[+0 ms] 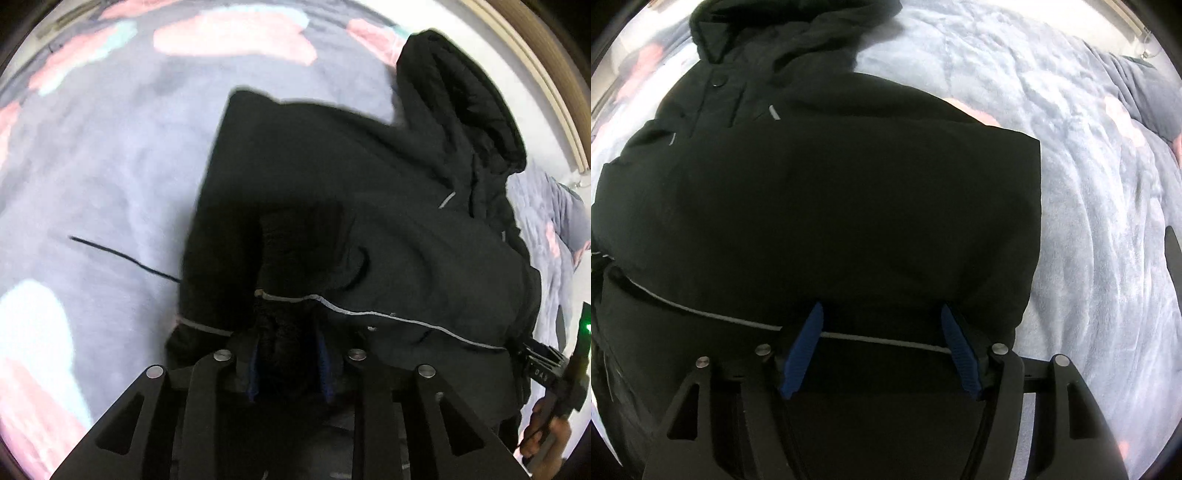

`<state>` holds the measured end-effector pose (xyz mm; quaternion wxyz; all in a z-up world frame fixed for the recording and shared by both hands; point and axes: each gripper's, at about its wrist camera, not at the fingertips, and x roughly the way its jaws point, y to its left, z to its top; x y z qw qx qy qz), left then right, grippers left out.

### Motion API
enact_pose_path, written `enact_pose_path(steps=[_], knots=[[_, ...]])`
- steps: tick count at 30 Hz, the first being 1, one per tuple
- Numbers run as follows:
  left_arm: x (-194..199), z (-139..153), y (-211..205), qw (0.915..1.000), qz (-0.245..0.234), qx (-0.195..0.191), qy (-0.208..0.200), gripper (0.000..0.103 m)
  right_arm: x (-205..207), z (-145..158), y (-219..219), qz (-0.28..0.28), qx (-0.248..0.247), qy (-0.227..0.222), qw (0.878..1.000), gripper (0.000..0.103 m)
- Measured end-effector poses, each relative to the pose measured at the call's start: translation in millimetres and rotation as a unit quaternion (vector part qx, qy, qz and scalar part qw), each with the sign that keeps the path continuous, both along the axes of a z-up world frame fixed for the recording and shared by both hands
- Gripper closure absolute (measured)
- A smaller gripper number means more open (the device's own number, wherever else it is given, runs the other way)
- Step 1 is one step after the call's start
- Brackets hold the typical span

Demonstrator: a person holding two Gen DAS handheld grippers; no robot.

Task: Fold large clothes

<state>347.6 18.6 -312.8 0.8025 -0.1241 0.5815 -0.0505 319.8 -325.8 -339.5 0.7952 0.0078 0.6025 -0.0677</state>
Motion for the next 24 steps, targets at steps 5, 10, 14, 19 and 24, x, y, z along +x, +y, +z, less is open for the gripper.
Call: enact_pose_path(steps=[5,10,14,19,24], knots=[[-34.2,64.7,13.9,0.9959,0.027,0.034,-0.079,0.051,-15.9,41.1,-4.8,0.005,0.034,-0.018,0.999,0.036],[-45.5,80.3,-14.5,0.9949,-0.003,-0.026,-0.097,0.049,-50.9,79.8,21.2,0.063,0.046,-0.065,0.995,0.036],[-38.5,39.2,-50.1,0.9976,-0.041,-0.023,-0.052,0.049,-52.8,49.9,41.3,0.084,0.026,-0.028,0.996,0.036],[-17.1,-27.1,-53.4,0.9988,-0.025,-0.039,0.016,0.049,-52.9,10.6,40.2,0.074,-0.004,-0.004,0.997,0.036],[-12.8,-14.0,-59.2,0.999,-0.043,-0.004,0.015,0.052,-44.8,3.9,35.0,0.073,0.002,-0.004,0.997,0.032]])
